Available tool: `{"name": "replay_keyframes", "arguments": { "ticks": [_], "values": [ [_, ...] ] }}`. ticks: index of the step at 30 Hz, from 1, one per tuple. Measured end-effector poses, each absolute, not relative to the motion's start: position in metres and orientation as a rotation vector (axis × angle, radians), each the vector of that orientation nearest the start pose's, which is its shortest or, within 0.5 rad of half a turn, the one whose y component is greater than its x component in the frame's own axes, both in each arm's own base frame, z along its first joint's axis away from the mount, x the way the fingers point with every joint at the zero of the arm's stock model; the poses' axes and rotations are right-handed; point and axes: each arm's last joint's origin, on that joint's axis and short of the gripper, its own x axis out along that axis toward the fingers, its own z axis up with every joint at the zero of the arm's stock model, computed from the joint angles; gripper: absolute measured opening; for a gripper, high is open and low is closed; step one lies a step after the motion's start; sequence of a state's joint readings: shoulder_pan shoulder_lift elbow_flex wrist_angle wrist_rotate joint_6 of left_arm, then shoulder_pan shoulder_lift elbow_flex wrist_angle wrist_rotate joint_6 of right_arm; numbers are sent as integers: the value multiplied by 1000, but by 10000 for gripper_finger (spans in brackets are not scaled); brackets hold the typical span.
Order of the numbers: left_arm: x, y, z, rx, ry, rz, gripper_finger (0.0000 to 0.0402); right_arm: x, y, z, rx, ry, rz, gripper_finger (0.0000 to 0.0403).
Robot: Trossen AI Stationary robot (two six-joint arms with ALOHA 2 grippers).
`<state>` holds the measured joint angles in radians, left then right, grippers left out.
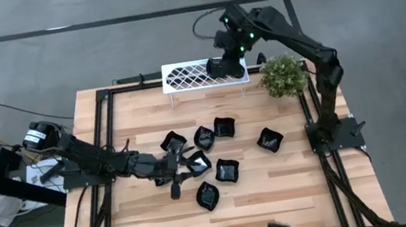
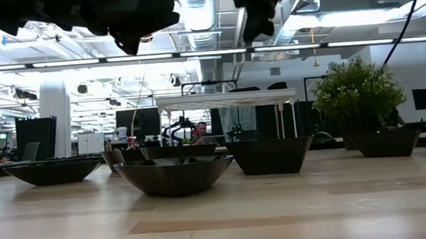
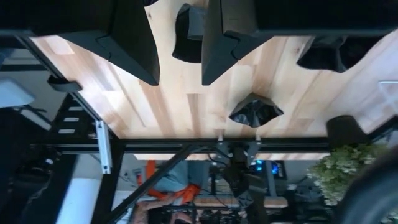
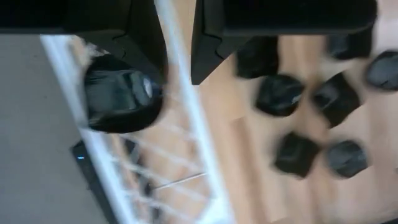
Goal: Pick & Place Mini shaped plates
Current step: Stack the leaf shaped plate on top of the leaf shaped plate on the shelf
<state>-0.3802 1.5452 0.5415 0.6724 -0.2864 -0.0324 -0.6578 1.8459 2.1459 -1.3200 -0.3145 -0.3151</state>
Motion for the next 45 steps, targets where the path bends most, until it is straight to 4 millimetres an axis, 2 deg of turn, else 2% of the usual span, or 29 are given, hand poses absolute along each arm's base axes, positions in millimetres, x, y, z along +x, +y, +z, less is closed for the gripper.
{"name": "replay_keyframes", "arguments": {
  "ticks": [4, 9, 15, 22, 27, 31, 34, 45],
  "values": [
    [262, -111, 160, 110, 333, -60, 122, 290, -171, 405, 165, 959, -81, 65],
    [252, -125, 155, 178, 455, 16, 122, 271, -124, 389, 147, 997, -105, 65],
    [233, -126, 164, 119, 698, 95, 122, 233, -62, 343, 118, 964, -182, 65],
    [200, -96, 185, -83, 849, 298, 122, 200, -4, 280, 133, 867, -182, 65],
    [188, -78, 186, -191, 937, 379, 122, 198, 23, 259, 129, 798, -126, 65],
    [180, -66, 166, -295, 1017, 437, 122, 205, 42, 252, 95, 768, -70, 65],
    [174, -58, 153, -457, 1037, 549, 122, 212, 54, 250, 77, 740, -36, 65],
    [159, -52, 132, -486, 1100, 577, 122, 224, 70, 236, 66, 766, 0, 65]
  ]
}}
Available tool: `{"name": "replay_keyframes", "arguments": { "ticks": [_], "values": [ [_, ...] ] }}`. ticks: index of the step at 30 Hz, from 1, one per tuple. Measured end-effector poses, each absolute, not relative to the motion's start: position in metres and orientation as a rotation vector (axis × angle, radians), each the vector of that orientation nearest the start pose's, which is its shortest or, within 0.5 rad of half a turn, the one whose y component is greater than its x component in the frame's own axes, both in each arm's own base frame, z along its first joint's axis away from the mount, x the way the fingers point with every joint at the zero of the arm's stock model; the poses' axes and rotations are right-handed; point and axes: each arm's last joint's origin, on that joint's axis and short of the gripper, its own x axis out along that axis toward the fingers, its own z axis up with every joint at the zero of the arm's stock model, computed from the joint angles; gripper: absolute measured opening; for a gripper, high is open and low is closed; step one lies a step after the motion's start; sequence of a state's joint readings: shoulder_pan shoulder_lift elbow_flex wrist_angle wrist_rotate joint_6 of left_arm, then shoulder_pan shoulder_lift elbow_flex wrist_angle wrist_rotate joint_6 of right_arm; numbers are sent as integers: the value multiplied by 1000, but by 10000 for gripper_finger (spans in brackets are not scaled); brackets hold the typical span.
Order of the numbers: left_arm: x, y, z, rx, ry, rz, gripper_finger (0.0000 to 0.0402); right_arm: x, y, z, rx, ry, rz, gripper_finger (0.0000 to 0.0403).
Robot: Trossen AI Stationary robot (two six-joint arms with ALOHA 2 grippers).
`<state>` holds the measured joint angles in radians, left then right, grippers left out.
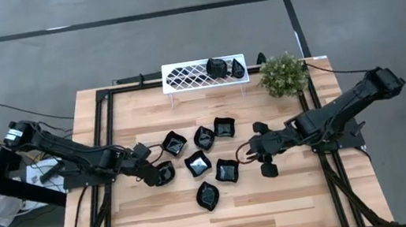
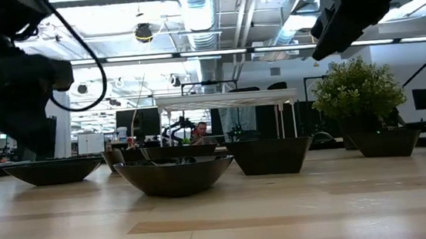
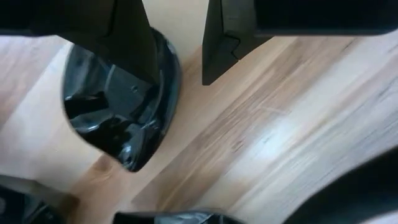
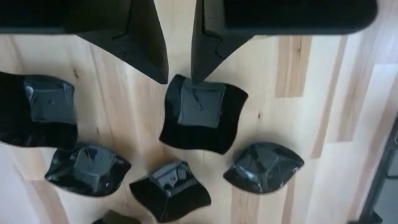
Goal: Pick & Place Mini shaped plates
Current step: Stack the leaf shaped plate on top of the leaf shaped plate on the shelf
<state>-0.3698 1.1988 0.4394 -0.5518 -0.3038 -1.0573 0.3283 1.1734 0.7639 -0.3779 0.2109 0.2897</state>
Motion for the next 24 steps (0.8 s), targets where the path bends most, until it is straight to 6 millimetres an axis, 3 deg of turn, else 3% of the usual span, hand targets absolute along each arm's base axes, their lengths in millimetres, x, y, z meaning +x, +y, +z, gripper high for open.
{"name": "replay_keyframes", "arguments": {
  "ticks": [14, 24],
  "values": [
    [153, -52, 115, -549, 1093, 520, 148, 227, 71, 231, 61, 790, -2, 65],
    [150, -51, 108, -610, 1075, 503, 128, 227, 71, 231, 67, 791, -5, 65]
  ]
}}
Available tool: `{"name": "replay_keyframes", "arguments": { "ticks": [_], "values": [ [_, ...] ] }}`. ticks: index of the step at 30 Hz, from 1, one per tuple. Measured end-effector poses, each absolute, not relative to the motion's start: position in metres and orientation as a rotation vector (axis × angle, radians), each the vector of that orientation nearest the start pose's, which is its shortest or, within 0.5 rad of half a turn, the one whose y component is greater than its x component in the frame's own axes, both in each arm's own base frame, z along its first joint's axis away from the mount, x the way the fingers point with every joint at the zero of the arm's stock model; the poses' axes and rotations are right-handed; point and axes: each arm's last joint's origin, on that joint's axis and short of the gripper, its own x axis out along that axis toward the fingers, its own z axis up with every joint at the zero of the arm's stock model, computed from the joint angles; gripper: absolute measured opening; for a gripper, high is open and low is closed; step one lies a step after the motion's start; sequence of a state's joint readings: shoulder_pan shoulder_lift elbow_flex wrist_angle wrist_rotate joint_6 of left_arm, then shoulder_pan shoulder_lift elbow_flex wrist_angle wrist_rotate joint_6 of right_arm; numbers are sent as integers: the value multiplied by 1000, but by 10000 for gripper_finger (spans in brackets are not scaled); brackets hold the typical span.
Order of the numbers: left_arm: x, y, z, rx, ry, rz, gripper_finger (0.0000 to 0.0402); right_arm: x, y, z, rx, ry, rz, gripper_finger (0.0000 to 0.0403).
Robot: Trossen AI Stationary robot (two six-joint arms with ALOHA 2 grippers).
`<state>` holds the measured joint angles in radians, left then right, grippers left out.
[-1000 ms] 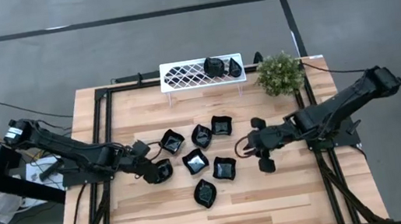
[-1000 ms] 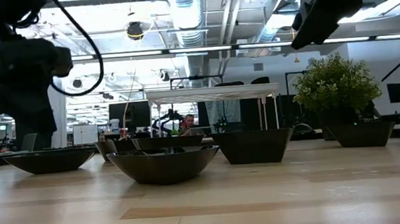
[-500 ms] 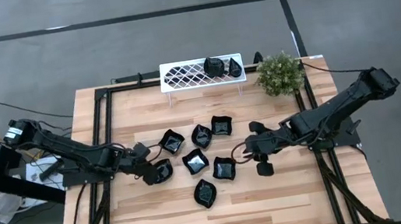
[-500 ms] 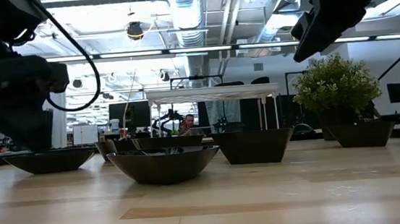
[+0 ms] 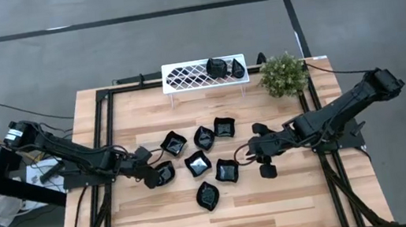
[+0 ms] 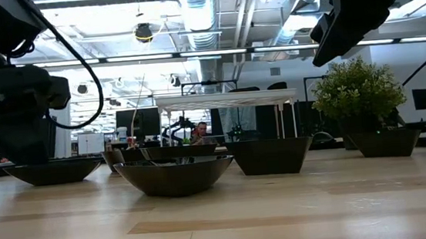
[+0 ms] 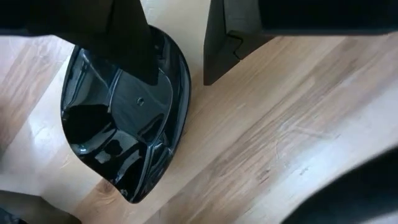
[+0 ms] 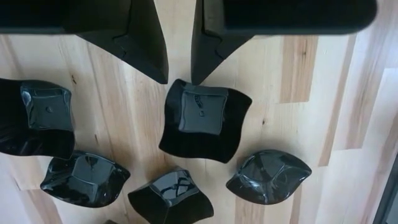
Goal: Pick & Place Mini shaped plates
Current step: Stack the leaf shaped plate on top of the leaf shaped plate on the shelf
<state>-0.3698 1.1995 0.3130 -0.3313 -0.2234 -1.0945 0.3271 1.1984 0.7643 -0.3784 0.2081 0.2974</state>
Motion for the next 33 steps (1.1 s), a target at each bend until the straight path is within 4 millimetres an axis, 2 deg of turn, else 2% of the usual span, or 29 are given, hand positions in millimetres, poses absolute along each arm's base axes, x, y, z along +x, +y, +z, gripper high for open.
{"name": "replay_keyframes", "arguments": {
  "ticks": [18, 33],
  "values": [
    [153, -52, 108, -634, 1052, 495, 10, 227, 71, 231, 66, 793, -5, 66],
    [154, -56, 116, -658, 1003, 436, 9, 227, 71, 231, 66, 792, -5, 66]
  ]
}}
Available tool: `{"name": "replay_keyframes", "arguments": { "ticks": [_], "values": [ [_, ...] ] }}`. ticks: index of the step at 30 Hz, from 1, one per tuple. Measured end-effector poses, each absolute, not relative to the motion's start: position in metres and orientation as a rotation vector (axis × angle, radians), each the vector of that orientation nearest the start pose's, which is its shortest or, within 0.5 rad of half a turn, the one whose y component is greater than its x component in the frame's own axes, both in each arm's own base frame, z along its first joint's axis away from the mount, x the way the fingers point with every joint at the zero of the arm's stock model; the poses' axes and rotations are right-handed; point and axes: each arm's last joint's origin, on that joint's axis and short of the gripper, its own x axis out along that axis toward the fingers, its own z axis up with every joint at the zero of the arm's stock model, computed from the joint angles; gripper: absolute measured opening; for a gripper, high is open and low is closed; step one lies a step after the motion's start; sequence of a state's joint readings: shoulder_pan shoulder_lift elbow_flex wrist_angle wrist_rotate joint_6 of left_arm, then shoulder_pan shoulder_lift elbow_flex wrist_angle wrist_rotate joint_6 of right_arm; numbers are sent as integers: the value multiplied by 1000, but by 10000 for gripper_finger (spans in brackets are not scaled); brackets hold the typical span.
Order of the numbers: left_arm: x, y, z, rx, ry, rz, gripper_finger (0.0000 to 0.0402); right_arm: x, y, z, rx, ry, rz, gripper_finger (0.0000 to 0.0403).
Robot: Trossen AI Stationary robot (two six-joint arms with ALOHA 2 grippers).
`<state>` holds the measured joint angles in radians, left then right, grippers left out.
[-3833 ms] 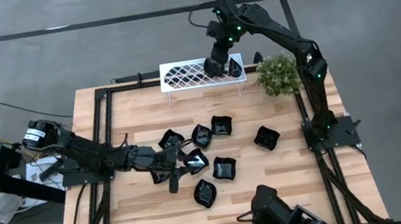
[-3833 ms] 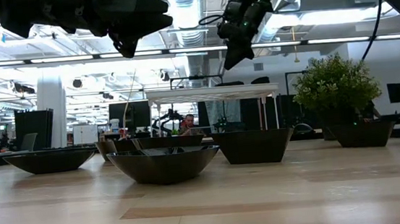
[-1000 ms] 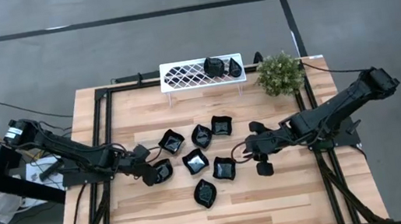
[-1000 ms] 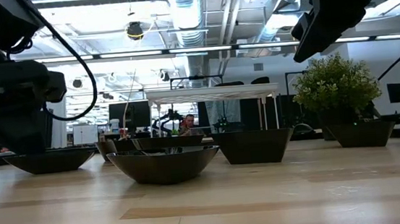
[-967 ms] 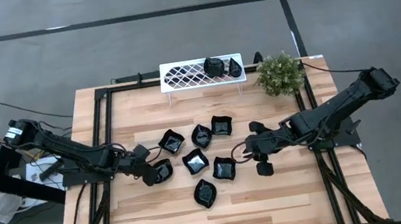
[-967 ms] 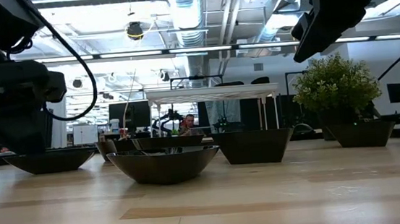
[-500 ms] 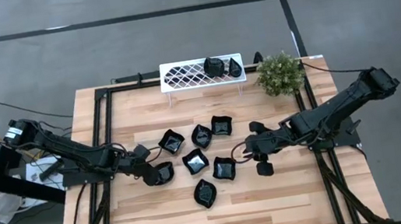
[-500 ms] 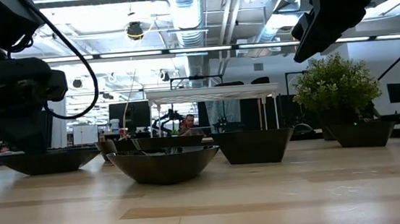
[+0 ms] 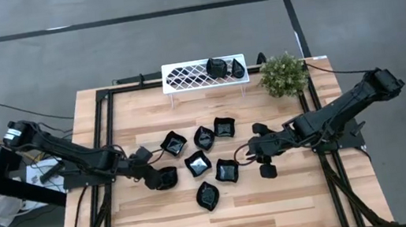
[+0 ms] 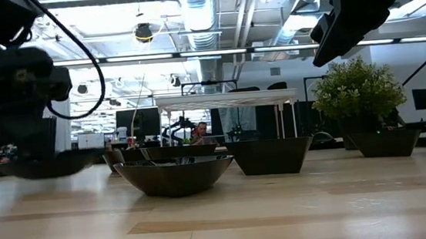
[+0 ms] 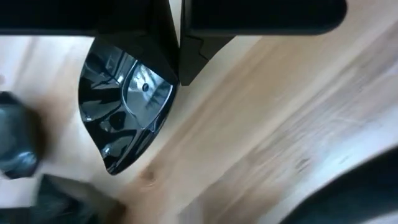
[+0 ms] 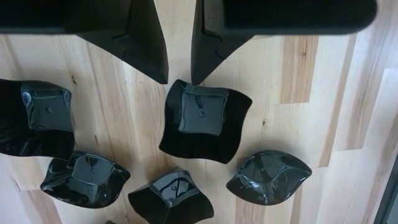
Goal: Pick & Place Mini shaped plates
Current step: Stack the leaf shaped plate on top of the leaf shaped plate on the shelf
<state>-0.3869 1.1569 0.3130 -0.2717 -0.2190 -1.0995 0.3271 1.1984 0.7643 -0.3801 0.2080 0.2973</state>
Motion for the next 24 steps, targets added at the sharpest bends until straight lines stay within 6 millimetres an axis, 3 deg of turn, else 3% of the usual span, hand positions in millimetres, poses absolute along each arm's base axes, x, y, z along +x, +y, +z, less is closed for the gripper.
{"name": "replay_keyframes", "arguments": {
  "ticks": [6, 12, 18, 24],
  "values": [
    [154, -57, 132, -650, 870, 382, 8, 228, 71, 232, 72, 772, -2, 66],
    [160, -54, 160, -549, 553, 353, 7, 234, 72, 239, 87, 675, -23, 66],
    [165, -45, 193, -326, 198, 510, 9, 241, 67, 250, 62, 494, -236, 66],
    [177, -21, 216, -156, 12, 701, 7, 245, 60, 266, -33, 298, -530, 66]
  ]
}}
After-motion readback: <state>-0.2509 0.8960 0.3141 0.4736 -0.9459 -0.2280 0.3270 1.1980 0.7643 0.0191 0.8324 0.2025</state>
